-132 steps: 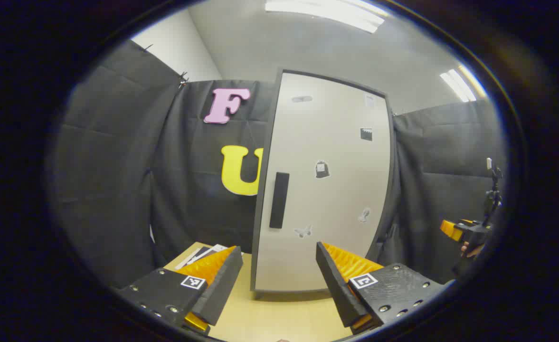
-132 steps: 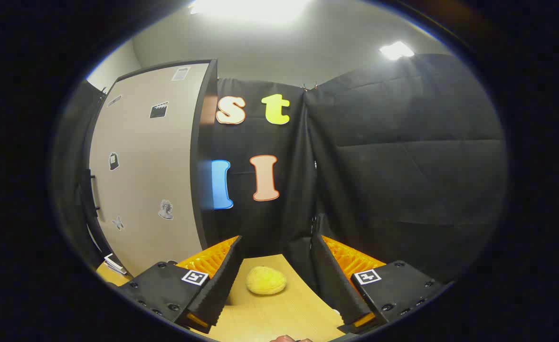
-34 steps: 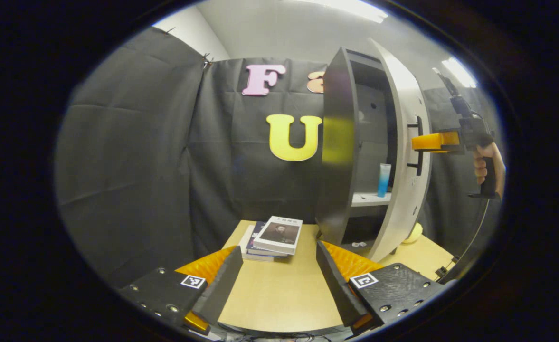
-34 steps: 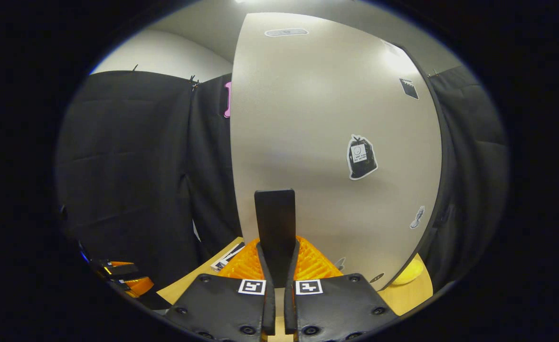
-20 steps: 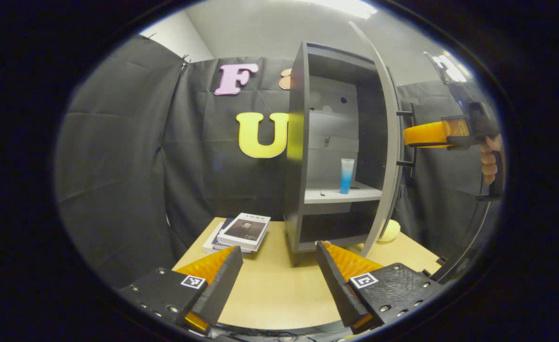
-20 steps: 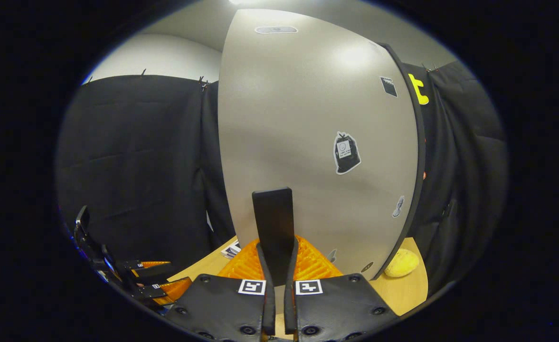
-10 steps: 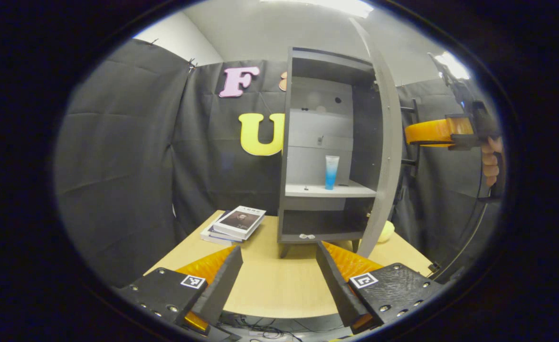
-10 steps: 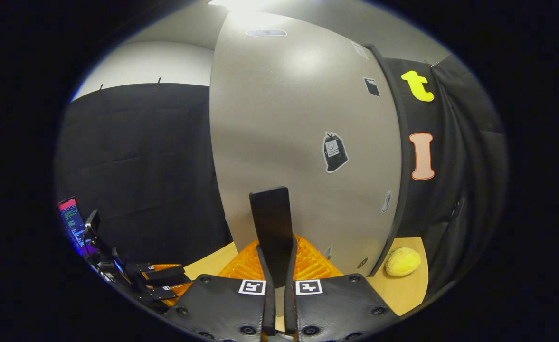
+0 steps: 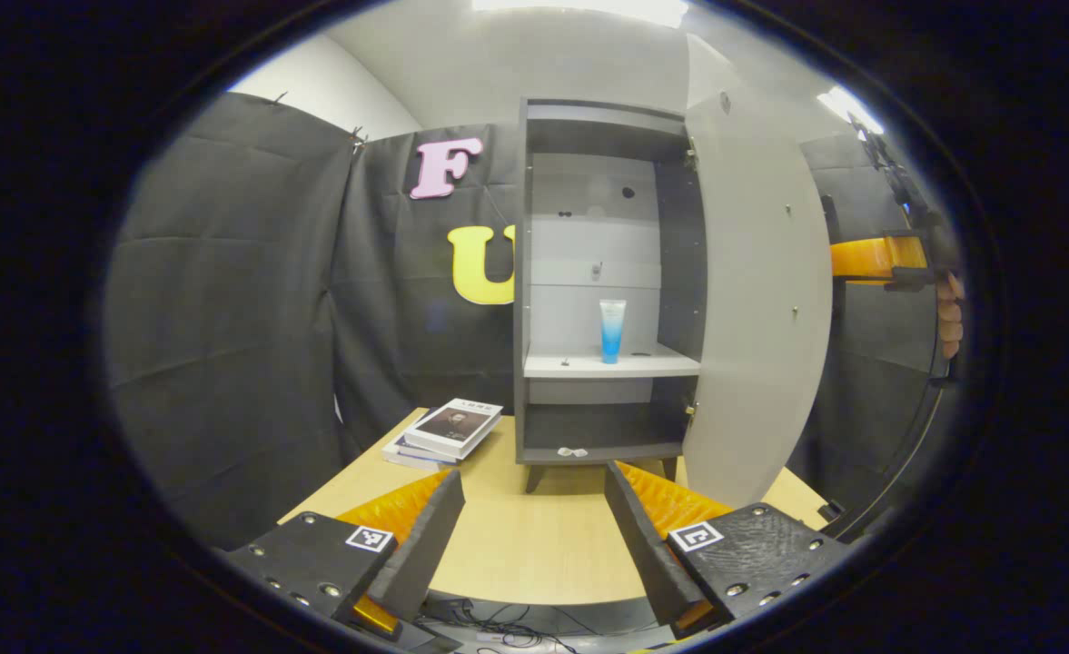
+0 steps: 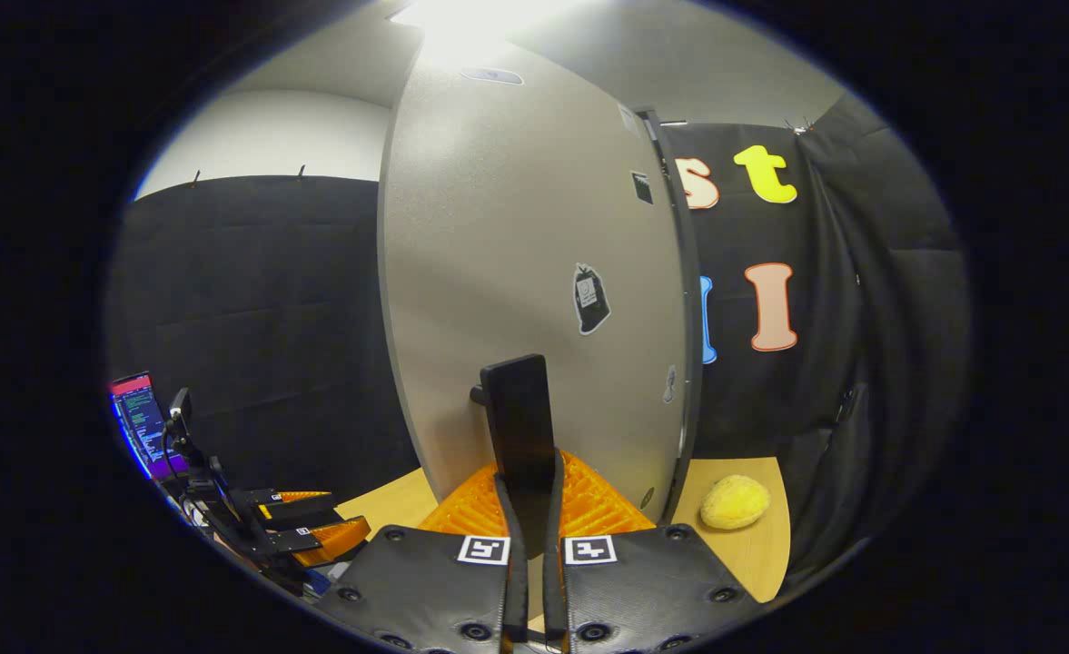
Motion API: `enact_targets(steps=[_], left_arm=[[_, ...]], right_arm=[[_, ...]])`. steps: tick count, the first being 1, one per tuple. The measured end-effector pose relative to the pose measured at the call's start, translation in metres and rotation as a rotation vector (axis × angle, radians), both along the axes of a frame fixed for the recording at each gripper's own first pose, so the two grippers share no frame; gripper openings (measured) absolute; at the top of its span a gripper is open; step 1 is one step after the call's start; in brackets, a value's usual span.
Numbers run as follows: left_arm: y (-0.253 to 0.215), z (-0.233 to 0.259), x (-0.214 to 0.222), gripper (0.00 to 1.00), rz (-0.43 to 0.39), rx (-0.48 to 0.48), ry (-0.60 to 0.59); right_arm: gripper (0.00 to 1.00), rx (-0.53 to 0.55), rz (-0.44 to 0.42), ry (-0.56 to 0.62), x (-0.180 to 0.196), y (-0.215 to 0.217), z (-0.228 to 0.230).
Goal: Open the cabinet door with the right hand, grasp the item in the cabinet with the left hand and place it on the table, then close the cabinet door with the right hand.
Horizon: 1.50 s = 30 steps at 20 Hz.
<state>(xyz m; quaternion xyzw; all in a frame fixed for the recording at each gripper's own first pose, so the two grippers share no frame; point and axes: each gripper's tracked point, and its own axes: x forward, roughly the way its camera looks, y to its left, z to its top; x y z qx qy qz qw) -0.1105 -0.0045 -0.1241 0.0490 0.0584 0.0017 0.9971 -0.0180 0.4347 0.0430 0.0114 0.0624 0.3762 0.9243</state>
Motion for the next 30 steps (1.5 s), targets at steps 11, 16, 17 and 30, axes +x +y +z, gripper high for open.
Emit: enact_targets(steps=[11, 16, 17, 30], left_arm=[[-0.062, -0.005, -0.007, 0.93, -0.111, 0.057, 0.01], [-0.074, 0.012, -0.002, 0.92, -0.139, 0.131, -0.018], [-0.077, 0.014, 0.0, 0.92, -0.149, 0.139, -0.023], [-0.089, 0.022, 0.026, 0.93, -0.313, 0.147, -0.023]], right_arm=[[0.07, -0.009, -0.223, -0.043, 0.019, -0.031, -0.001], [0.07, 0.046, -0.22, -0.028, 0.018, -0.027, 0.002], [0.03, 0.041, -0.233, -0.031, 0.019, -0.032, 0.001], [0.07, 0.011, -0.251, 0.056, -0.005, -0.04, -0.002]])
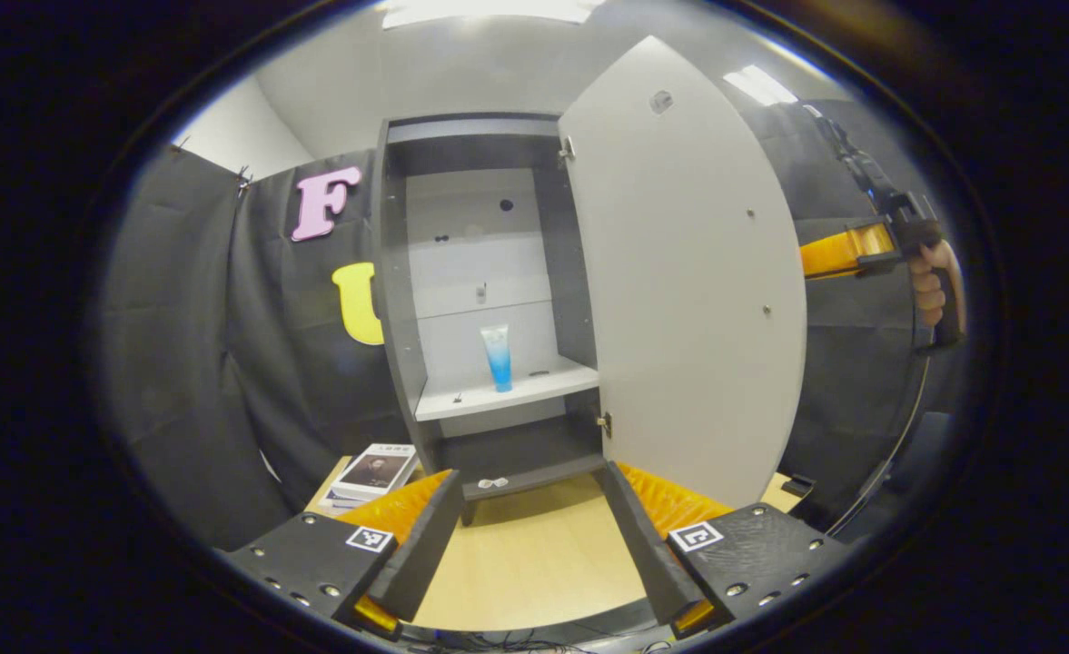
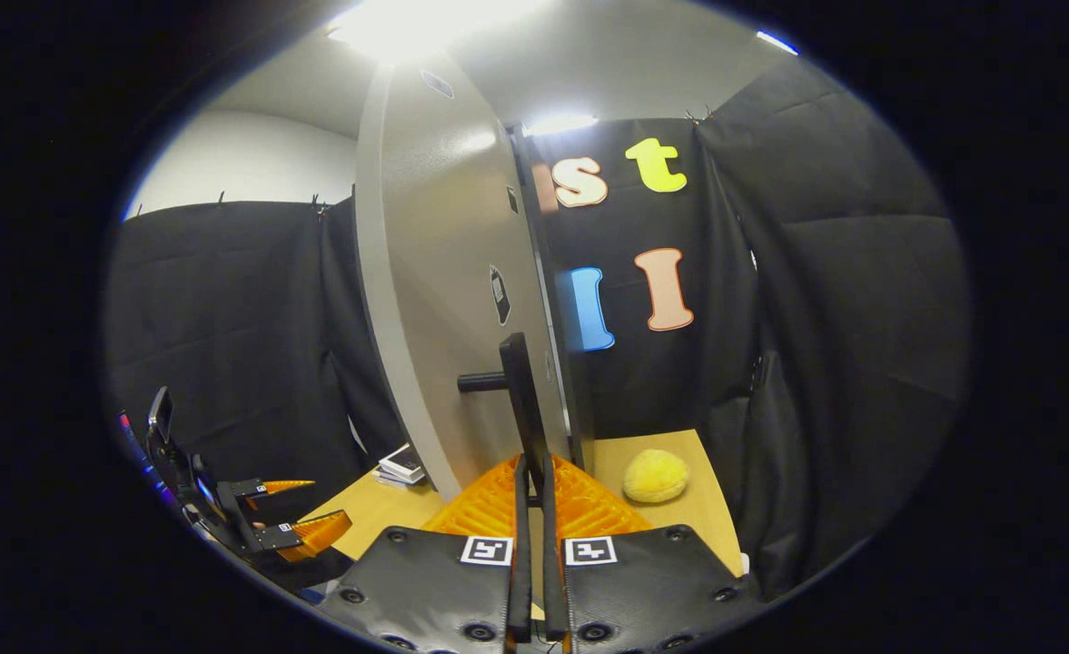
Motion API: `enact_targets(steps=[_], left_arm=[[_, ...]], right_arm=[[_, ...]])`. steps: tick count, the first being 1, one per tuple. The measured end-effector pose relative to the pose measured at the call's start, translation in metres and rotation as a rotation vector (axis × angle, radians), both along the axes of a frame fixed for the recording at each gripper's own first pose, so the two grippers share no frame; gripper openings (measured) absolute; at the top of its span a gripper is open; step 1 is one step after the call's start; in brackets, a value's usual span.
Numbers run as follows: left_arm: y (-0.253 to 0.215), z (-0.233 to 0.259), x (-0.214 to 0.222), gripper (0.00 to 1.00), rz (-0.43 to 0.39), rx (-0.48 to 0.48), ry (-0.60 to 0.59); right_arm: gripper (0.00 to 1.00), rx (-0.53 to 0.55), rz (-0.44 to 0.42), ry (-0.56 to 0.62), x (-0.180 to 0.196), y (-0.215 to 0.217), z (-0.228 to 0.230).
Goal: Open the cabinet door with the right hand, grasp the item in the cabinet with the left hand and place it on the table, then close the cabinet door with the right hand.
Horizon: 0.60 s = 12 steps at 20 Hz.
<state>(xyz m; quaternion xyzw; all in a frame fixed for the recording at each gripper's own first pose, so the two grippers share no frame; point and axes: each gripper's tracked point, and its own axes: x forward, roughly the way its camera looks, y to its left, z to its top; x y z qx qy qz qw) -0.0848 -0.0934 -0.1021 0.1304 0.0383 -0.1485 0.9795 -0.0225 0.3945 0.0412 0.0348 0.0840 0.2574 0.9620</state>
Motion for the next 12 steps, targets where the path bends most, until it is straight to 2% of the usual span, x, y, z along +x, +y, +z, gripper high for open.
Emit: enact_targets(steps=[2, 3, 4, 5, 6, 8, 9, 12], left_arm=[[0.013, 0.006, 0.007, 0.93, -0.004, -0.001, 0.0], [0.022, 0.01, 0.011, 0.93, -0.003, -0.013, 0.002], [0.029, 0.012, 0.015, 0.92, -0.001, -0.034, 0.004], [0.04, 0.017, 0.019, 0.93, 0.009, -0.056, -0.002], [0.051, 0.02, 0.024, 0.92, 0.018, -0.079, -0.008], [0.07, 0.021, 0.034, 0.92, 0.029, -0.103, -0.002], [0.079, 0.023, 0.039, 0.94, 0.032, -0.109, -0.004], [0.103, 0.023, 0.05, 0.92, 0.036, -0.12, -0.005]], right_arm=[[0.02, -0.029, -0.004, -0.036, -0.001, -0.001, 0.014], [0.06, -0.039, -0.017, -0.058, -0.003, -0.002, 0.022], [0.0, -0.043, -0.033, -0.098, -0.008, -0.004, 0.033], [0.06, -0.031, -0.031, -0.136, -0.014, -0.002, 0.045], [0.05, -0.012, -0.037, -0.161, -0.018, 0.002, 0.052], [0.04, 0.014, -0.075, -0.168, -0.019, 0.0, 0.056], [0.0, 0.018, -0.102, -0.169, -0.018, -0.003, 0.057], [0.0, 0.033, -0.171, -0.162, -0.015, -0.008, 0.058]])
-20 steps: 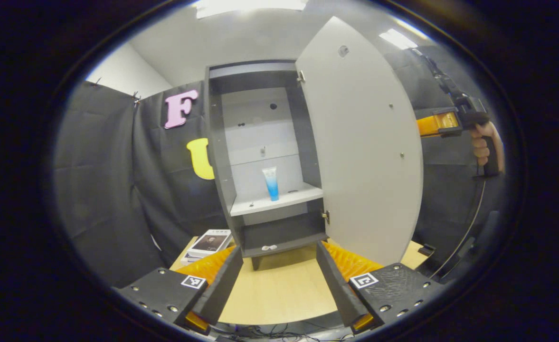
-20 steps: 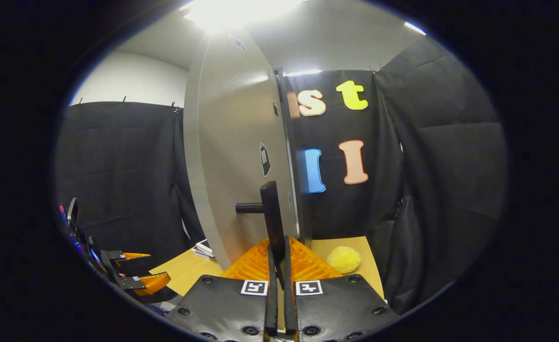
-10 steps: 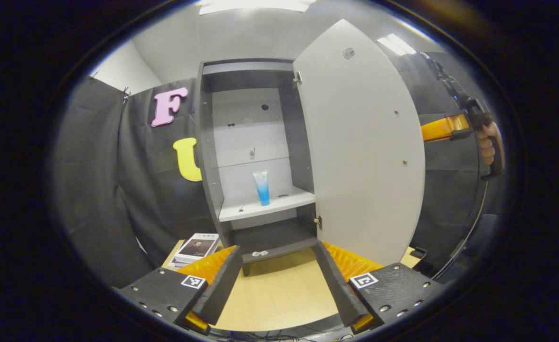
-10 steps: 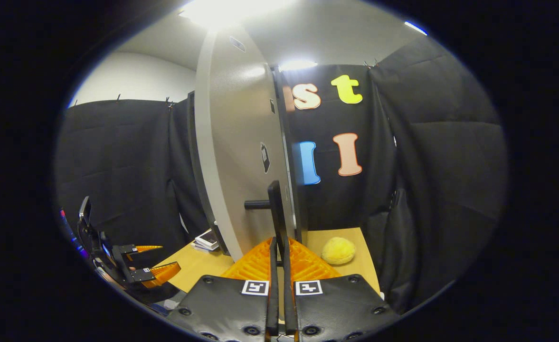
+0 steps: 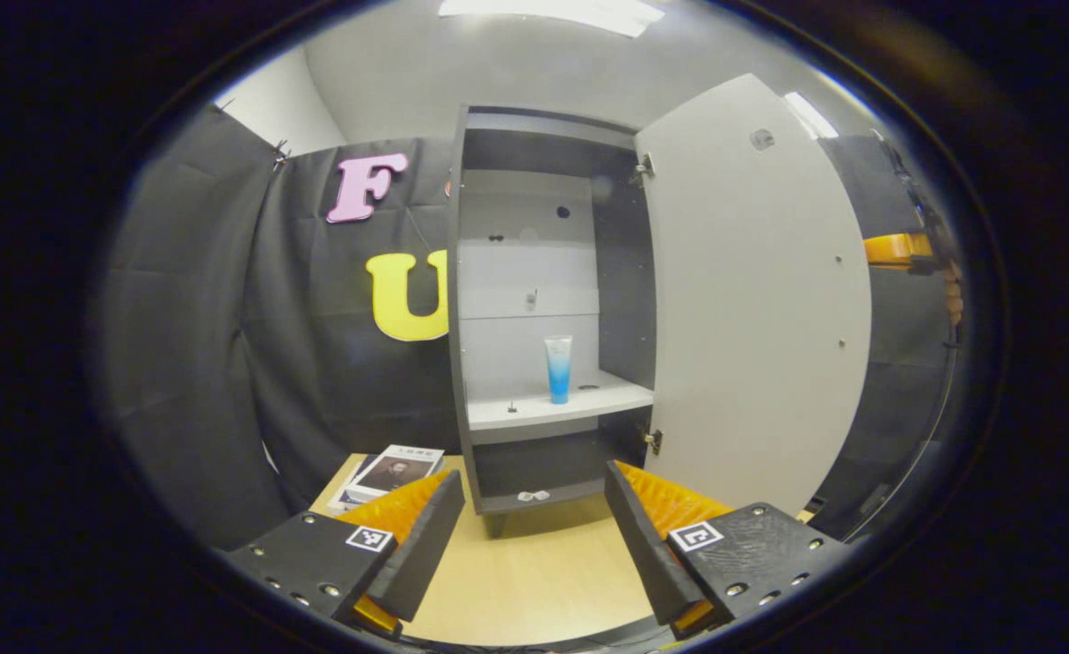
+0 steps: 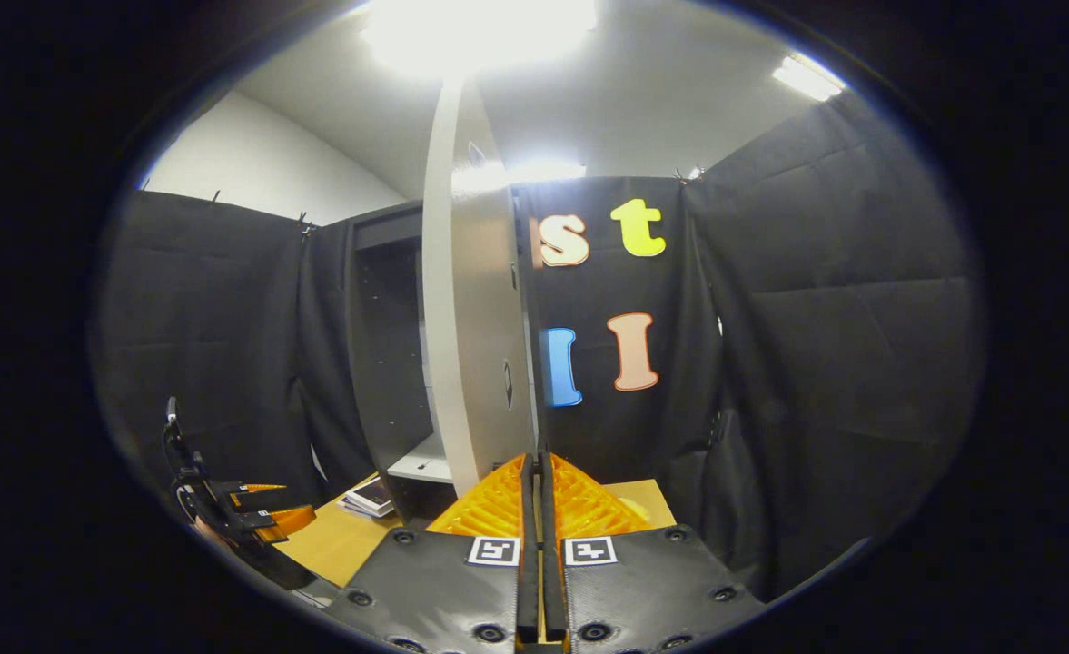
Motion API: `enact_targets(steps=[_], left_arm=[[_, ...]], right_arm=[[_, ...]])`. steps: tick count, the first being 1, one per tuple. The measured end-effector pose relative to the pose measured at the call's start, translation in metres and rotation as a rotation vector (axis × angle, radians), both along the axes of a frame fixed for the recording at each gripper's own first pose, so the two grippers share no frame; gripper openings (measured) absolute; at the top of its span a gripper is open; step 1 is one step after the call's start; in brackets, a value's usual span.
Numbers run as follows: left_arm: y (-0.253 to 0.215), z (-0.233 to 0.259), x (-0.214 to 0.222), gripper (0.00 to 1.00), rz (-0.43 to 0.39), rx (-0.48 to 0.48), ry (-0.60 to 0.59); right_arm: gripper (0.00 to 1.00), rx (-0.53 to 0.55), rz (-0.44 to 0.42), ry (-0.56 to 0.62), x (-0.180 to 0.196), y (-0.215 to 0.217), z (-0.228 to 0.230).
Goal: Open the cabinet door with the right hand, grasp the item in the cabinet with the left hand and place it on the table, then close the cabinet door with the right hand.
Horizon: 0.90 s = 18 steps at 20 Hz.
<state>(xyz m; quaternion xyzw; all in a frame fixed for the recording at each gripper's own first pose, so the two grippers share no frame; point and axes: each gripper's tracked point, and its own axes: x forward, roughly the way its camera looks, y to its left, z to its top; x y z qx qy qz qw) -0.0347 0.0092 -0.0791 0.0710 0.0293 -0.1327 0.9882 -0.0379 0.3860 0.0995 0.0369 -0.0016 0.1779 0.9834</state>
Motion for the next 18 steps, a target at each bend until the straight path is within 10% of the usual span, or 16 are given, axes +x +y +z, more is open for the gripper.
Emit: enact_targets(steps=[18], left_arm=[[-0.046, 0.021, 0.125, 0.93, -0.007, -0.05, -0.021]], right_arm=[[0.03, 0.046, -0.337, 0.004, 0.103, -0.091, -0.016]])
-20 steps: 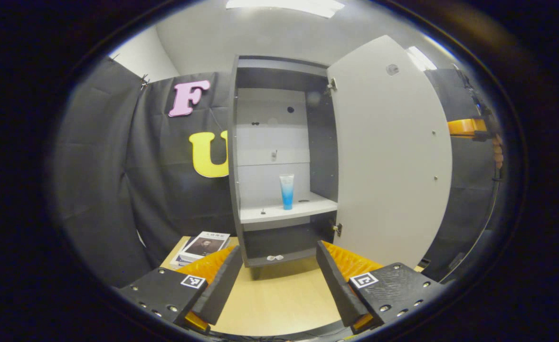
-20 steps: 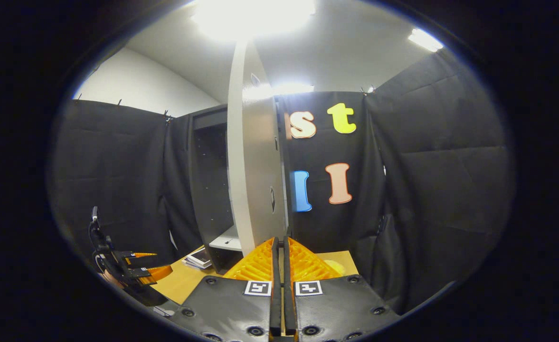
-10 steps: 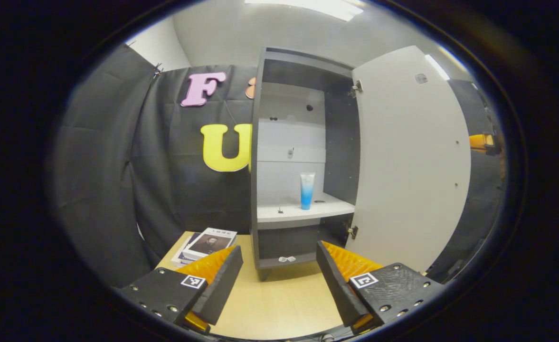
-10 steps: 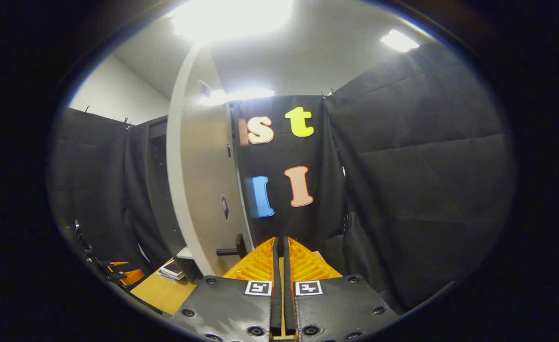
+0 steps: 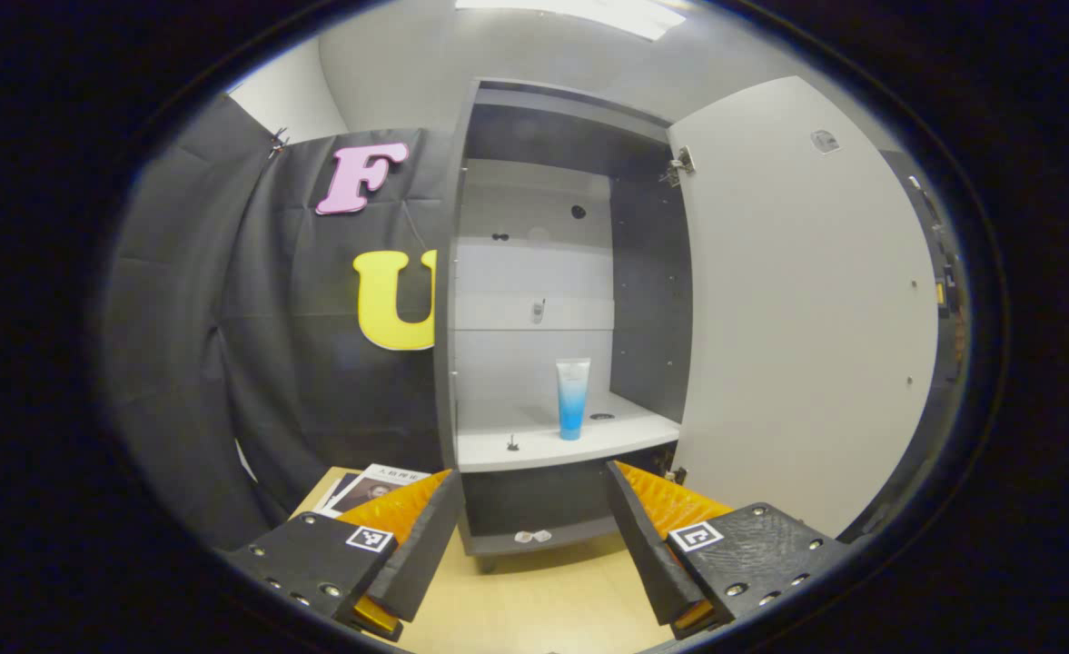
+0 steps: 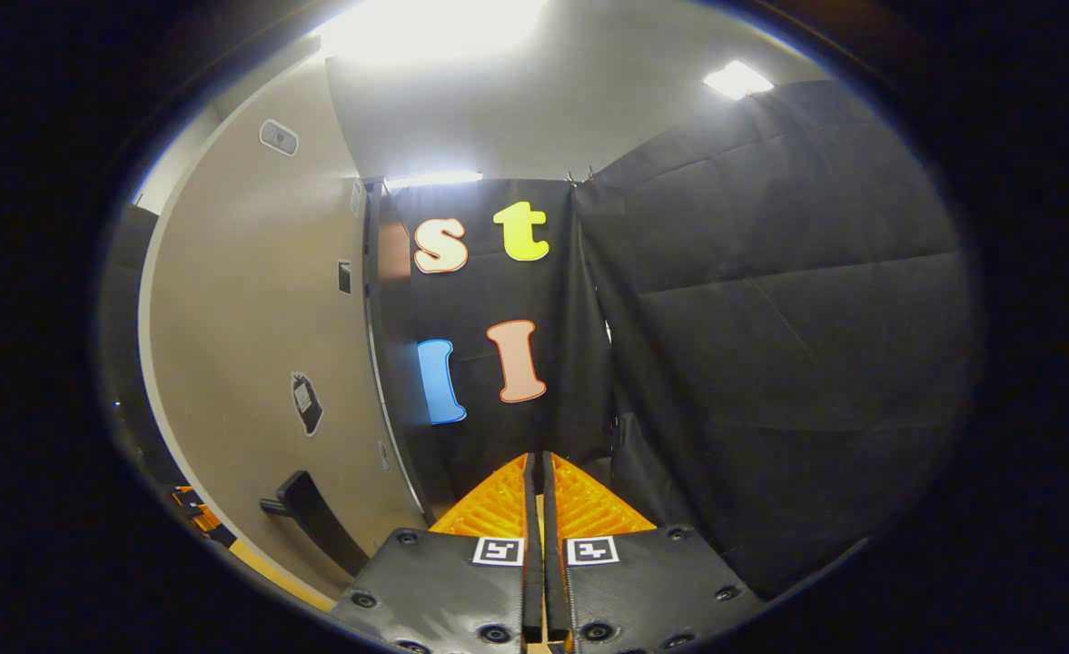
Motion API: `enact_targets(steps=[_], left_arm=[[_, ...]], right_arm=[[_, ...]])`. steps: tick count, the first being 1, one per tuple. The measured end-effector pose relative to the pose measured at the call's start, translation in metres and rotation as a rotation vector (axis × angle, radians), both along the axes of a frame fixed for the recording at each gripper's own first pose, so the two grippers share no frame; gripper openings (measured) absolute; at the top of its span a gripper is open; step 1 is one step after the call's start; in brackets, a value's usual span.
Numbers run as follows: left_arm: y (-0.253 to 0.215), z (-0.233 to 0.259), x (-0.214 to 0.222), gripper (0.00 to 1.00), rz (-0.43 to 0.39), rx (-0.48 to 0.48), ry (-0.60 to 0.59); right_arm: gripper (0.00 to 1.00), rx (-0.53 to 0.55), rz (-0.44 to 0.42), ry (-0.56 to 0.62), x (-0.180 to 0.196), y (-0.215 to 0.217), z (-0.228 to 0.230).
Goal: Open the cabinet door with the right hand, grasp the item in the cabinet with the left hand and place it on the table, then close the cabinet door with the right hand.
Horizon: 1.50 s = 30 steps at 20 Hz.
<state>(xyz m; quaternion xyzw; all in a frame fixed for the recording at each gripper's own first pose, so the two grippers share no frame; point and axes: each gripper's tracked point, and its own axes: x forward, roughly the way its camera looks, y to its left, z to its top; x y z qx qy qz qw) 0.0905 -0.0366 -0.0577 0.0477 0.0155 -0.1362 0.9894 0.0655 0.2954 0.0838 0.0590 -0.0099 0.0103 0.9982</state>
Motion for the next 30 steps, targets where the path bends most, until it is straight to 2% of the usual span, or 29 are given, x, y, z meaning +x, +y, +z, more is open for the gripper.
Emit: enact_targets(steps=[1, 2, 3, 5, 6, 7, 8, 10, 14, 16, 20, 22, 24, 25, 26, 27, 30], left_arm=[[-0.005, -0.002, 0.013, 0.92, 0.024, -0.006, 0.005], [-0.011, -0.006, 0.024, 0.92, 0.041, -0.017, 0.015], [-0.021, -0.007, 0.033, 0.92, 0.046, -0.032, 0.029], [-0.037, -0.011, 0.052, 0.92, 0.043, -0.051, 0.05], [-0.043, -0.011, 0.061, 0.92, 0.044, -0.048, 0.053], [-0.047, -0.009, 0.069, 0.92, 0.046, -0.042, 0.051], [-0.054, -0.008, 0.078, 0.94, 0.043, -0.036, 0.045], [-0.066, -0.008, 0.098, 0.92, 0.043, -0.02, 0.041], [-0.087, -0.005, 0.145, 0.94, 0.063, 0.002, 0.027], [-0.093, -0.001, 0.166, 0.92, 0.09, 0.021, 0.01], [-0.117, -0.006, 0.207, 0.92, 0.083, 0.037, -0.003], [-0.121, -0.01, 0.225, 0.92, 0.102, 0.048, -0.012], [-0.122, -0.013, 0.24, 0.94, 0.121, 0.034, -0.015], [-0.122, -0.014, 0.247, 0.94, 0.127, 0.021, -0.009], [-0.122, -0.017, 0.253, 0.94, 0.131, 0.005, -0.003], [-0.121, -0.018, 0.256, 0.93, 0.138, -0.008, 0.001], [-0.12, -0.021, 0.27, 0.92, 0.155, -0.034, 0.006]], right_arm=[[0.05, 0.009, 0.015, 0.007, 0.008, 0.002, -0.004], [0.12, 0.023, 0.032, 0.022, 0.017, 0.003, -0.008], [0.28, 0.031, 0.042, 0.036, 0.024, 0.003, -0.013], [0.31, 0.025, 0.019, 0.049, 0.039, -0.01, -0.021], [0.43, 0.024, 0.021, 0.055, 0.048, -0.012, -0.026], [0.72, 0.034, 0.025, 0.059, 0.055, -0.013, -0.029], [0.8, 0.048, 0.036, 0.061, 0.063, -0.012, -0.033], [1.0, 0.073, 0.025, 0.078, 0.077, -0.02, -0.043], [0.98, 0.08, -0.025, 0.118, 0.102, -0.041, -0.06], [0.98, 0.084, -0.035, 0.138, 0.11, -0.049, -0.067], [0.98, 0.104, -0.083, 0.16, 0.125, -0.068, -0.075], [0.98, 0.145, -0.074, 0.149, 0.134, -0.069, -0.076], [0.98, 0.152, -0.017, 0.168, 0.143, -0.056, -0.081], [0.98, 0.139, 0.007, 0.174, 0.147, -0.05, -0.082], [0.93, 0.116, 0.018, 0.177, 0.151, -0.05, -0.081], [0.98, 0.092, 0.018, 0.177, 0.154, -0.05, -0.081], [0.98, 0.043, 0.002, 0.177, 0.164, -0.056, -0.079]])
